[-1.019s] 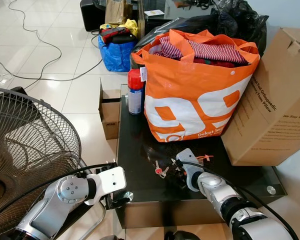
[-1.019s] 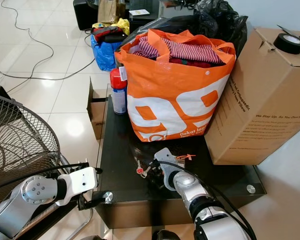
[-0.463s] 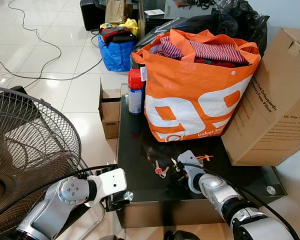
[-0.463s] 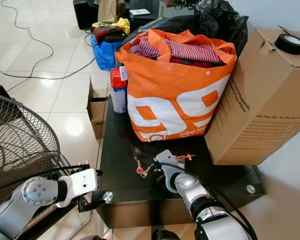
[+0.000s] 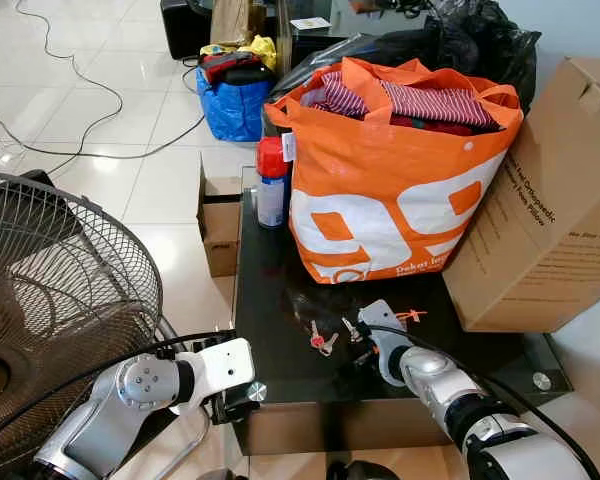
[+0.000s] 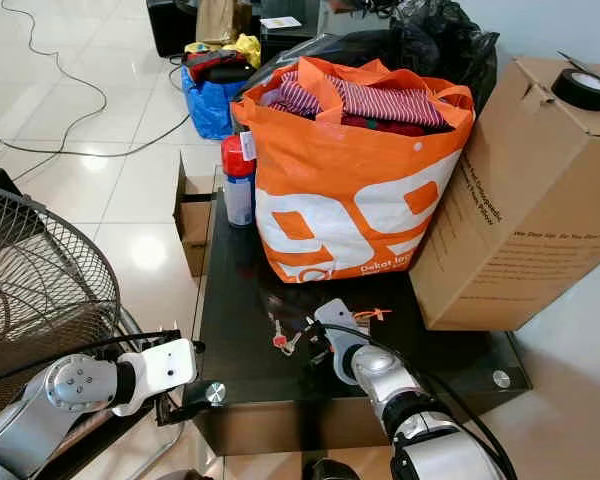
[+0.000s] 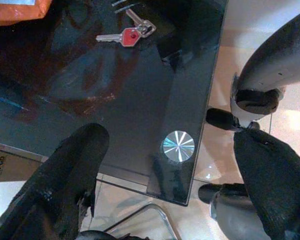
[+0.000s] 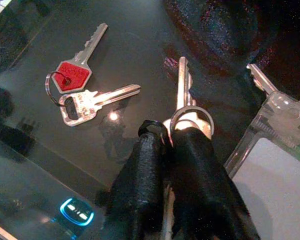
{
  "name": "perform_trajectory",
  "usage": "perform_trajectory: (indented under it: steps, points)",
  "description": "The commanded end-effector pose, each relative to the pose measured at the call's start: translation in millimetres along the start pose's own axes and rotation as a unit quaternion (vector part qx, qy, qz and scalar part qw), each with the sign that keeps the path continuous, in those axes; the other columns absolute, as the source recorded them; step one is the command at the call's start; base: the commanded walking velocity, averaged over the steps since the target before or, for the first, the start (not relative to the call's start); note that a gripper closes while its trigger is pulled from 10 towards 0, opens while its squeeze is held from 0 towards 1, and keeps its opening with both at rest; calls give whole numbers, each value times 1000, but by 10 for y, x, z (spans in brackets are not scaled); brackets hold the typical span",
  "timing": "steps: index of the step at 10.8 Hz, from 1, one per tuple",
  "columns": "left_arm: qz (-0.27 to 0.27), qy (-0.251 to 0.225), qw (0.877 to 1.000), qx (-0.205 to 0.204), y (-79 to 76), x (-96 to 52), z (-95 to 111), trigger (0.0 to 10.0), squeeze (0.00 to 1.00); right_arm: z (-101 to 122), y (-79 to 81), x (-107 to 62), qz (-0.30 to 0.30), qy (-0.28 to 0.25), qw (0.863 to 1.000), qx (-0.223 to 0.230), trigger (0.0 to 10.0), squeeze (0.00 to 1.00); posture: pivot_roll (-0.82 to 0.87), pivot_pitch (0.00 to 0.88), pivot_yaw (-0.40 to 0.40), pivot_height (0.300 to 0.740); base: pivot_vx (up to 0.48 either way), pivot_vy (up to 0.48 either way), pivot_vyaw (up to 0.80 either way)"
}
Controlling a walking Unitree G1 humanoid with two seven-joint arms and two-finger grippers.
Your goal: Hang keys on a hook
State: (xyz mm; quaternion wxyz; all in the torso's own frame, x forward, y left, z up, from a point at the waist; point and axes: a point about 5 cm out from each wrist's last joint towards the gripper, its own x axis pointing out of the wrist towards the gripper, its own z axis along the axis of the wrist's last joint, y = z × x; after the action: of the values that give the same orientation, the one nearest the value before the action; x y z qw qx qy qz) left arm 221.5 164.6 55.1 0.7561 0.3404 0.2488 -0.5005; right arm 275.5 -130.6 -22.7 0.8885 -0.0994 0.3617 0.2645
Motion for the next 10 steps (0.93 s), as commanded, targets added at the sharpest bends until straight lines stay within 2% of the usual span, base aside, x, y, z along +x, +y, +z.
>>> perform_trajectory:
  steps: [1, 4, 7, 8, 9, 10]
  points:
    - [-1, 1, 1000, 8, 2, 18, 17, 10000, 0, -16, -62, -23, -9, 7, 1000, 5, 0, 0, -16, 37, -71, 740, 0, 0, 0]
    - [27, -17, 999, -7, 66, 83, 83, 10000, 0, 123, -174, -94, -14, -52, 998, 25, 0, 0, -45, 0, -75, 740, 0, 0, 0]
    - [45, -32, 998, -10, 169, 159, 150, 10000, 0, 93, -118, -216, 15, -90, 996, 18, 0, 0, -76, 0, -57, 740, 0, 0, 0]
    - [62, -46, 997, -17, 214, 164, 193, 10000, 0, 153, -145, -280, 3, -118, 992, 40, 0, 0, -80, 0, -55, 740, 0, 0, 0]
    - [119, -79, 989, -37, 332, 136, 294, 10000, 0, 328, -182, -459, -13, -181, 978, 100, 0, 0, -83, 0, -48, 740, 0, 0, 0]
    - [154, -104, 981, -56, 398, 108, 362, 10000, 0, 404, -187, -596, -20, -215, 968, 130, 0, 0, -85, 0, -43, 740, 0, 0, 0]
